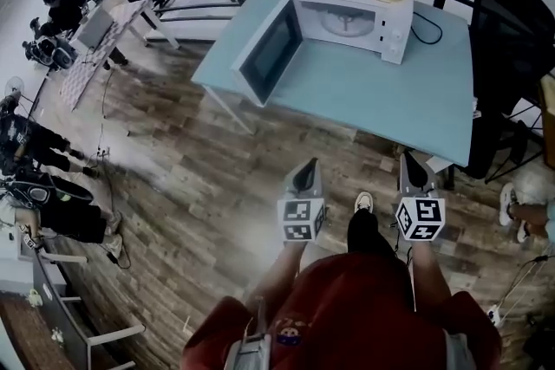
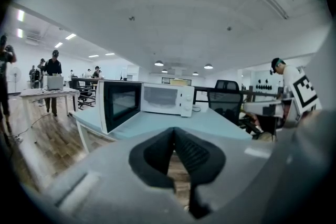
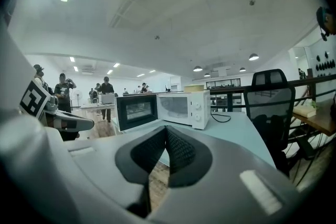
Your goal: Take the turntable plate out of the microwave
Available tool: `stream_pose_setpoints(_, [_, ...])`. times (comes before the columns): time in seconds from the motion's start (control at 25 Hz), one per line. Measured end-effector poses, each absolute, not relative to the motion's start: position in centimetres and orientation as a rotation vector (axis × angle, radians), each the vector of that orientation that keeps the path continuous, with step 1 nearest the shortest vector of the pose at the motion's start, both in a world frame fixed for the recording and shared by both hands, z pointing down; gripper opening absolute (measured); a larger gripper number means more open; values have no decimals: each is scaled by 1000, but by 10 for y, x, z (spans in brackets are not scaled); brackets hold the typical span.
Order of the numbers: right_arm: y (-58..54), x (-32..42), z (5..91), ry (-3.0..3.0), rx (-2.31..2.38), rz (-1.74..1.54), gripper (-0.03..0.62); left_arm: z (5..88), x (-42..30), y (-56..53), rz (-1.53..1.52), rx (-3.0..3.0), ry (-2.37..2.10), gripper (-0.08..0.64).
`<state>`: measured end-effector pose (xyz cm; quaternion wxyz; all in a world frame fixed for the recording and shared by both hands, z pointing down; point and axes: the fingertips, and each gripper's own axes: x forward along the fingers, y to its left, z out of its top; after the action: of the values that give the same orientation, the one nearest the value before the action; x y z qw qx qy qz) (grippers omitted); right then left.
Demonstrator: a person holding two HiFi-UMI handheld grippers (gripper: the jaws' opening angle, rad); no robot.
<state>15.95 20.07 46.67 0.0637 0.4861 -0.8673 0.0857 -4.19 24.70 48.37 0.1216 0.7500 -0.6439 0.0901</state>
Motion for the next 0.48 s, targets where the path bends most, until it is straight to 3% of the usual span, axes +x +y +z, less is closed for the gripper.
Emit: stream_pose_setpoints(0.48, [56,165,470,-2622,1441,346,0,475,-32,99,304,2172,-1889,-3])
